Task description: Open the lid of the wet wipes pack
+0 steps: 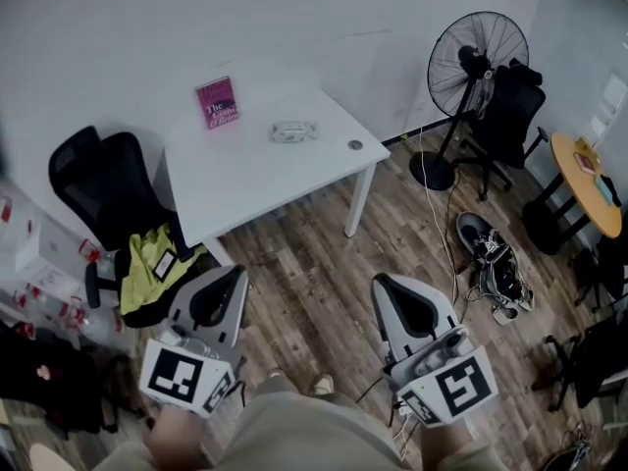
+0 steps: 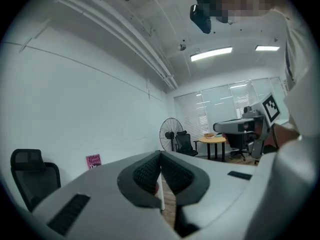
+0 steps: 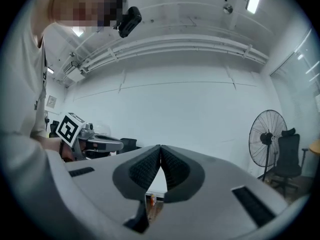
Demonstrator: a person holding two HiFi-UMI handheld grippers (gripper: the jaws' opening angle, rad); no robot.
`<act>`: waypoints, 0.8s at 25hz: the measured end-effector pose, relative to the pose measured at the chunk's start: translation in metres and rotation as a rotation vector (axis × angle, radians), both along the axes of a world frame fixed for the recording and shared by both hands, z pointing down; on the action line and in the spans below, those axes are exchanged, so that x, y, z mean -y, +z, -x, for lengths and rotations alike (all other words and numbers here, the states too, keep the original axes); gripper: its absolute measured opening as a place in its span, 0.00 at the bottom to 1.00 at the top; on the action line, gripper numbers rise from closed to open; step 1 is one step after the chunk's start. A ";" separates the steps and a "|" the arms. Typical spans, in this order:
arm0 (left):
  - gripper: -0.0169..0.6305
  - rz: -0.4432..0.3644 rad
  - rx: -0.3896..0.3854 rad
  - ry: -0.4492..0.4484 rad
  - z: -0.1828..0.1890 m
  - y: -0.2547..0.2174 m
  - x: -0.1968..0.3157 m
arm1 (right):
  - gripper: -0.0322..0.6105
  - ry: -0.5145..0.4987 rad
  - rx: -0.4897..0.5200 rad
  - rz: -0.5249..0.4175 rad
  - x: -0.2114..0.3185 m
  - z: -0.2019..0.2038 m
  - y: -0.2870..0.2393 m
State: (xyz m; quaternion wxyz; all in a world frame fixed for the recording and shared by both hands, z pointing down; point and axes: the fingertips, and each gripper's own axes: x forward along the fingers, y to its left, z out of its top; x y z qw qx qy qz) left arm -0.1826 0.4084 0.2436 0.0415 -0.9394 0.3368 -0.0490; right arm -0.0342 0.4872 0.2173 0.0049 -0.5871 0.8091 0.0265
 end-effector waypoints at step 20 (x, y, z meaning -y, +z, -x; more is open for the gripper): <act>0.06 0.010 0.015 -0.019 -0.029 0.012 0.031 | 0.35 0.003 -0.010 0.036 0.034 -0.029 0.012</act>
